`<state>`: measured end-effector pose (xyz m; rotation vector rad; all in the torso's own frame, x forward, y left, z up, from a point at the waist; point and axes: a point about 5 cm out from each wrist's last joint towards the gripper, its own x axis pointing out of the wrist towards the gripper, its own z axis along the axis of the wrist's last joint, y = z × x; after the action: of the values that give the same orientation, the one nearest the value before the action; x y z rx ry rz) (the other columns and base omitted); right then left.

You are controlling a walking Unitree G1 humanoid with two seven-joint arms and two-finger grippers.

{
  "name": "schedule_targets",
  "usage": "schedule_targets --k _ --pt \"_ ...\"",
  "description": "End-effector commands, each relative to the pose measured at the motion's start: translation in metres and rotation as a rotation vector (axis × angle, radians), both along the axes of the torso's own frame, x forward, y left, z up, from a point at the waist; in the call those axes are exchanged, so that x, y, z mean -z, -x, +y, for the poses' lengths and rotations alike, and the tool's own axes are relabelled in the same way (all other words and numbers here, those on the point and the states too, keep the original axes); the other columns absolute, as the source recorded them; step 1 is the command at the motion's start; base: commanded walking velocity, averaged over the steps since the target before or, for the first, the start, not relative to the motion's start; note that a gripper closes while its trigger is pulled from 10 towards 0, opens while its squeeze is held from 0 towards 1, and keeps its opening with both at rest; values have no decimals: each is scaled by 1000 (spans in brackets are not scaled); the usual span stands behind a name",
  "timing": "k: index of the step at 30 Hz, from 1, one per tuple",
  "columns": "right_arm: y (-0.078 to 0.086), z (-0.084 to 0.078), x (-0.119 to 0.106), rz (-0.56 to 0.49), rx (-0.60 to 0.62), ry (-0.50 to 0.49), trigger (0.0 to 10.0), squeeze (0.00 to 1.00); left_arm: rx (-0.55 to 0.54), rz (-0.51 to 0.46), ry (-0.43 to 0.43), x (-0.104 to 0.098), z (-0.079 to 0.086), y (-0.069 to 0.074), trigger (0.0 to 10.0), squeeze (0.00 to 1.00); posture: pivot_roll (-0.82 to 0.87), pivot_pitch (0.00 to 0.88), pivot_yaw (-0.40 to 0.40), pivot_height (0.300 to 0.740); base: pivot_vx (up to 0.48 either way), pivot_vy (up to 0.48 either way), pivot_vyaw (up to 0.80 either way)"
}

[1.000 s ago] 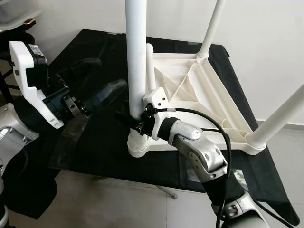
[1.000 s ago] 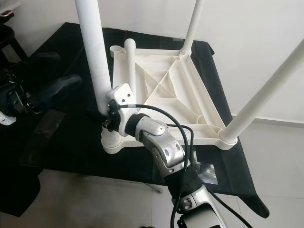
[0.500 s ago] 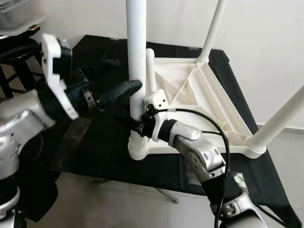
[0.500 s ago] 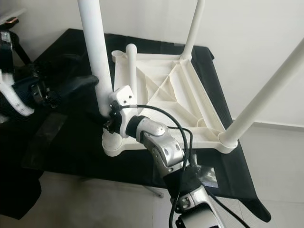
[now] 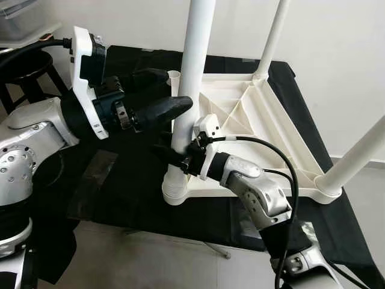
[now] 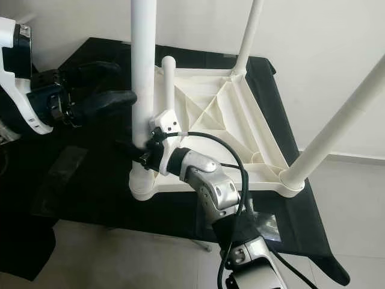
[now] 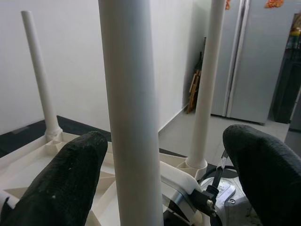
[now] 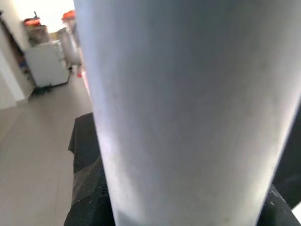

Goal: Building children table

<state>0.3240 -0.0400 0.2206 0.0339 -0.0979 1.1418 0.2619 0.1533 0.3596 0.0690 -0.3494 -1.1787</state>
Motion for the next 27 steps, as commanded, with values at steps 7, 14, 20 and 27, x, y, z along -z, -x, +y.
schedule_targets --k 7,14,20,27 --pt "7 7 20 -82 -115 212 10000 0 35 -23 -27 -5 -4 5 10000 0 15 119 -54 740 0 0 0" --pt "3 4 17 -126 -129 265 10000 0 28 2 -6 4 1 9 10000 0 2 127 -56 740 0 0 0" --pt "5 6 17 -142 -161 272 10000 0 21 7 -9 4 2 8 10000 0 12 126 -51 740 0 0 0" --pt "3 7 16 -129 -164 234 10000 0 1 10 -4 6 5 8 10000 0 11 124 -48 740 0 0 0"
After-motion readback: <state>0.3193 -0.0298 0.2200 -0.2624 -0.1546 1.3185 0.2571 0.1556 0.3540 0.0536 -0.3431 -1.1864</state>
